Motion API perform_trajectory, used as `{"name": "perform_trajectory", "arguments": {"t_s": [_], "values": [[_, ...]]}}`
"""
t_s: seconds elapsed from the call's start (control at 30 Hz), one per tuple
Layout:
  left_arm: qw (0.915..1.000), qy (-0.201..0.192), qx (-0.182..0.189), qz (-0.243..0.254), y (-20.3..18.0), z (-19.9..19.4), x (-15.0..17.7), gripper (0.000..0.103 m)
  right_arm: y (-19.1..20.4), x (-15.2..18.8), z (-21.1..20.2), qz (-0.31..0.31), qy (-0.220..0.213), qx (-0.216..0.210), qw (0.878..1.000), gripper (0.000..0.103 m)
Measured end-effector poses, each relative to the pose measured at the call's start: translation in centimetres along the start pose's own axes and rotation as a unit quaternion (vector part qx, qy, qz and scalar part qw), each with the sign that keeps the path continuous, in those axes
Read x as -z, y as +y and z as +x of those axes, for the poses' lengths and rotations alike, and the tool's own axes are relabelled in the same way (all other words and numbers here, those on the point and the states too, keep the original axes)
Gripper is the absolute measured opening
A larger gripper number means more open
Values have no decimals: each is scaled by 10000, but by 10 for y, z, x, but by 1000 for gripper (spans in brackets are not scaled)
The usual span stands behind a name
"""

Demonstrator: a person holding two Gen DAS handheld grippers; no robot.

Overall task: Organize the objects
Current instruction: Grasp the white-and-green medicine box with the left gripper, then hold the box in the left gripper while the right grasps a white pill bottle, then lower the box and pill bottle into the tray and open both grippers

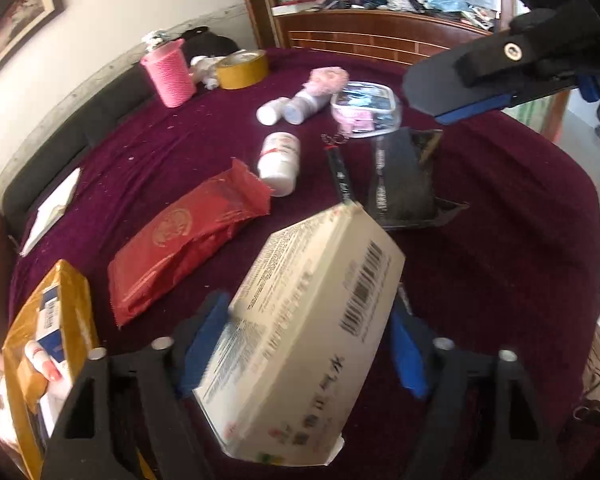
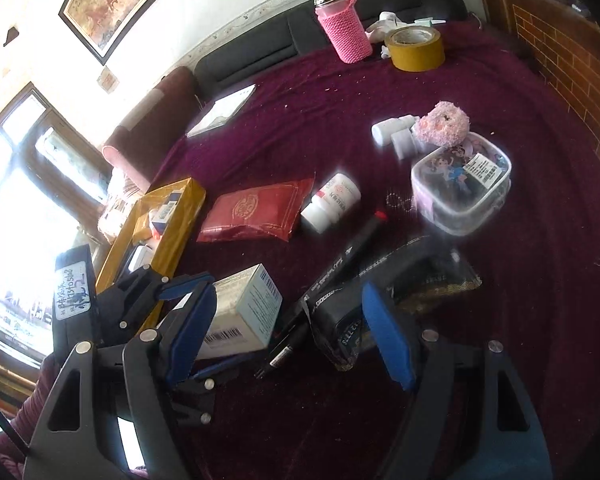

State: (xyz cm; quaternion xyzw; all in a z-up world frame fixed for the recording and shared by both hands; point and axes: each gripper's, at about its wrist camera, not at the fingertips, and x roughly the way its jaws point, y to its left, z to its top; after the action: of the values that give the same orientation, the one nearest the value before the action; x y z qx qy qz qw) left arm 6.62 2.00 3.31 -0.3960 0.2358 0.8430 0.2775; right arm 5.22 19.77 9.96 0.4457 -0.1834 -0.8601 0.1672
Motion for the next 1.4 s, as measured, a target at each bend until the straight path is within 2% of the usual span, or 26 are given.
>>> {"name": "perform_trajectory", "arguments": {"t_s": [0.03, 0.07, 0.17, 0.27, 0.37, 0.43, 0.5, 0.57, 0.63, 0.73, 0.77, 0.83, 0.97, 1.17, 1.3, 1.4], "values": [[9998, 45, 84, -151, 6, 0, 0, 40, 1, -2, 0, -8, -6, 27, 10000, 76], [9985, 64, 313, -448, 16, -2, 3, 35, 2, -3, 0, -17, -11, 51, 10000, 76], [9929, -141, 496, -1075, 40, -18, 16, 35, 8, -9, 5, -79, -30, 186, 9998, 76], [9822, -436, 784, -1651, 61, -46, 34, 35, 13, -21, 21, 1, -7, 450, 9990, 76], [9719, -744, 906, -2039, 78, -79, 52, 35, 12, -36, 45, 230, 82, 759, 9968, 76], [9658, -908, 871, -2267, 90, -100, 66, 36, 13, -48, 66, 312, 212, 970, 9946, 71], [9610, -999, 826, -2444, 103, -114, 77, 36, 12, -57, 85, 361, 402, 1250, 9907, 58], [9579, -1060, 680, -2582, 119, -128, 94, 36, 6, -63, 101, 597, 586, 1501, 9851, 51], [9554, -1097, 465, -2702, 135, -138, 107, 36, -2, -66, 113, 844, 705, 1703, 9792, 49], [9516, -1044, 96, -2890, 160, -148, 130, 36, -10, -69, 123, 1094, 721, 1805, 9748, 42], [9490, -1014, 0, -2984, 169, -149, 139, 36, -12, -70, 124, 1140, 691, 1828, 9741, 35], [9440, -937, -118, -3163, 181, -150, 154, 36, -13, -72, 127, 1168, 665, 1895, 9726, 34], [9301, -768, -323, -3578, 199, -144, 179, 36, -20, -72, 129, 1212, 611, 1757, 9750, 33], [9089, -537, -536, -4100, 220, -142, 208, 36, -30, -66, 100, 1451, 369, 962, 9840, 33], [9025, -310, -633, -4250, 234, -133, 215, 36, -8, -66, 69, 1235, 149, 560, 9907, 33], [9026, -23, -651, -4256, 242, -120, 213, 36, 23, -67, 62, 918, 198, 208, 9954, 33]]}}
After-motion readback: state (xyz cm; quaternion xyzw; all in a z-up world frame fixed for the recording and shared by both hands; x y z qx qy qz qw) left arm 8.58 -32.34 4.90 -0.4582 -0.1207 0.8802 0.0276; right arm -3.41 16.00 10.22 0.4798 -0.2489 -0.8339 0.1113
